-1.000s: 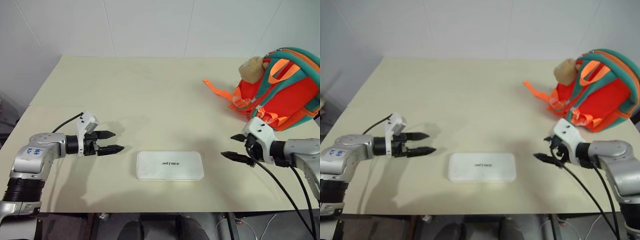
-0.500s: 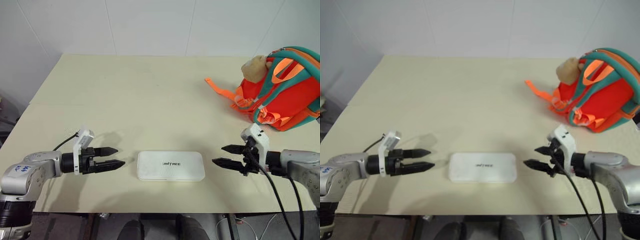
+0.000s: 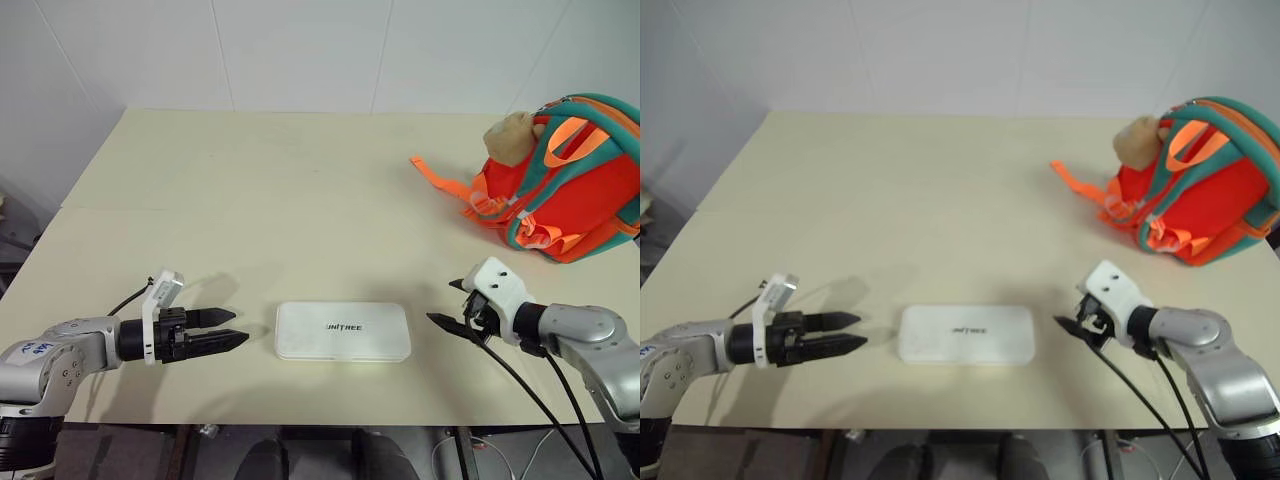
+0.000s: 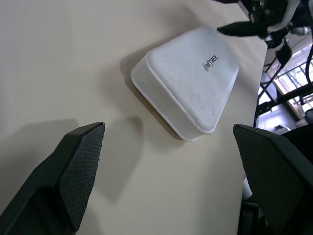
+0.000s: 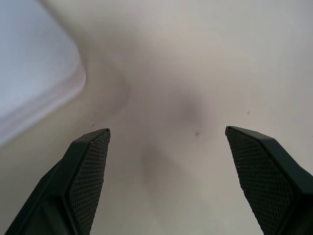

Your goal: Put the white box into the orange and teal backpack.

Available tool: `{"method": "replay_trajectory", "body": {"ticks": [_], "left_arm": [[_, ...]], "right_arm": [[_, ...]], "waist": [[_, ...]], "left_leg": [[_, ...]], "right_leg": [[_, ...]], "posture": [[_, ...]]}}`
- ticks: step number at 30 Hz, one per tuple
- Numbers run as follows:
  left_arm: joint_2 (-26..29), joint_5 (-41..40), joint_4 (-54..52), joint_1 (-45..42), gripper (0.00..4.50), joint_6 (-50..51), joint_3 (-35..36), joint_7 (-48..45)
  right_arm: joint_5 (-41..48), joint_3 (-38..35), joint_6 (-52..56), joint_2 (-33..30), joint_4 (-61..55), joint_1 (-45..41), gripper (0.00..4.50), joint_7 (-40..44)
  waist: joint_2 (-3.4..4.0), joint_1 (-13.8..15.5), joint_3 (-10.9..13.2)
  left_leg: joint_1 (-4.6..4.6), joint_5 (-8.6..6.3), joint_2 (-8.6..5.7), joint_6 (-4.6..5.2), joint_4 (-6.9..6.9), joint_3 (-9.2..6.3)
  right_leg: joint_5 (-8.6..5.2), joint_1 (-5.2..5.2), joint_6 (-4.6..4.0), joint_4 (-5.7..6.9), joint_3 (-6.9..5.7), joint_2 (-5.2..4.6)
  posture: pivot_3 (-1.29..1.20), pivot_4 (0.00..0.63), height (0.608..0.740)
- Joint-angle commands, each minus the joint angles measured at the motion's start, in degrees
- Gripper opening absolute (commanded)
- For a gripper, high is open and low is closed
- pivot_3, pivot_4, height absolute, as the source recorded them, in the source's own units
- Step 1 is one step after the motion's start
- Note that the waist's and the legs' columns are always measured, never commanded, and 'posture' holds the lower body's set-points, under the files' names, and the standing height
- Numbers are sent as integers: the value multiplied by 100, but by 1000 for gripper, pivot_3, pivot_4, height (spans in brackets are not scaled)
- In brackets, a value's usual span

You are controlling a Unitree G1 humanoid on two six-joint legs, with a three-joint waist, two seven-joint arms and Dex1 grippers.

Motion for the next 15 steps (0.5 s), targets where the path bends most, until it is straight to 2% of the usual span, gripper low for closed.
{"method": "replay_trajectory", "body": {"ticks": [1, 6, 15], "left_arm": [[-137, -244, 128, -240, 4481, 121, 21, 32], [-287, -388, 330, -478, 4481, 386, -118, 43], [-183, -218, 619, -691, 4481, 628, -783, -81]], "right_arm": [[-322, 195, -380, -80, 13, 72, 4500, 24], [-483, 466, -451, 219, 85, -45, 4500, -116], [-679, 638, -646, 437, 251, -191, 4500, -103]], "waist": [[0, 0, 0], [-3, -21, -2], [-5, -28, -3]], "left_leg": [[0, 0, -1, 0, 6, 0], [9, 0, -3, 0, 16, -1], [24, 3, 1, -3, 19, 0]], "right_leg": [[0, 3, 0, 3, -3, 2], [4, 6, 7, 21, 1, 10], [6, 11, 11, 42, 1, 22]], "posture": [[0, 150, 740], [0, 150, 740], [0, 150, 740]]}}
